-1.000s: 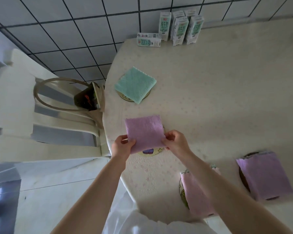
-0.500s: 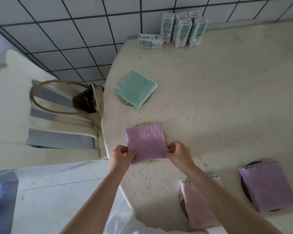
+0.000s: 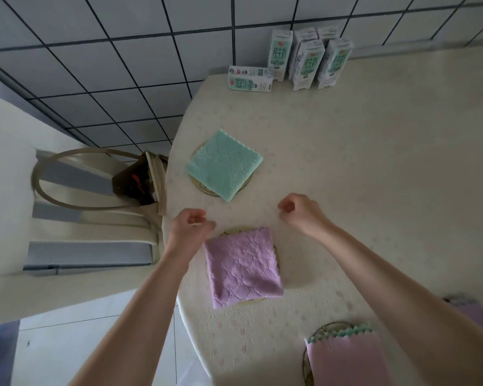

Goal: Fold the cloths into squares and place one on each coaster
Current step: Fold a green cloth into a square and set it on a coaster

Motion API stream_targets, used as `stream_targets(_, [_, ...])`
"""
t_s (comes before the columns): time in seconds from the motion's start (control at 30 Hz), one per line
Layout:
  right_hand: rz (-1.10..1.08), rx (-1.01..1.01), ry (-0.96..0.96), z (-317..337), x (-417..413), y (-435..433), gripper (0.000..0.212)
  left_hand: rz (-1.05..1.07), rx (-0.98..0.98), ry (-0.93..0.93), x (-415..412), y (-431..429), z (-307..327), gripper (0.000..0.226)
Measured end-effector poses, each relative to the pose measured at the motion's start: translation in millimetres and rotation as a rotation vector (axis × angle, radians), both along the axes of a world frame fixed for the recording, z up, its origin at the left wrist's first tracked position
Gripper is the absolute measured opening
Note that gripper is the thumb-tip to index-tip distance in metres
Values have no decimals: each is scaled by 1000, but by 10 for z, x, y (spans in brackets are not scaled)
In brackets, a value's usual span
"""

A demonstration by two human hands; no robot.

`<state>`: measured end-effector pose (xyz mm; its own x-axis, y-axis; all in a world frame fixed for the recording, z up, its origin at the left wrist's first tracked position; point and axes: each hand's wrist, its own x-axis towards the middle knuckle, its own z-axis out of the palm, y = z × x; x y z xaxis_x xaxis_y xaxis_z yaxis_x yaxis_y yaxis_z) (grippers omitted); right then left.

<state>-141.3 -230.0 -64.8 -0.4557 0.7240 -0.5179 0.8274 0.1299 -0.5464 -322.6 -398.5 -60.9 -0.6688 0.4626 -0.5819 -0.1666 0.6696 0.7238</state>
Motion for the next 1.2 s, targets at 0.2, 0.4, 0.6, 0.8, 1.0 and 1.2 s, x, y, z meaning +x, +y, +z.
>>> stream_targets(0.2, [-41, 94, 70, 12, -633, 523, 40, 198, 23, -208, -232, 566, -53, 14])
stream_targets(0.4, [-87, -29, 66, -4, -1096, 790, 53, 488, 143, -552, -247, 807, -38, 15])
stream_targets(0.6, [-143, -138, 84, -70, -1302, 809, 44, 528, 114, -657, -279, 857, -77, 13])
stream_targets(0.8, [-194, -255, 181, -23, -1334, 806, 26, 477, 150, -545, -384, 959, -33, 13])
stream_targets(1.0, [-364, -381, 342, -120, -1207, 670, 24, 204, 151, -98, -641, 978, -101, 40])
stream_targets(1.2, [-465, -418, 349, -337, -1098, 404, 20, 145, 13, -3, -709, 915, -241, 35])
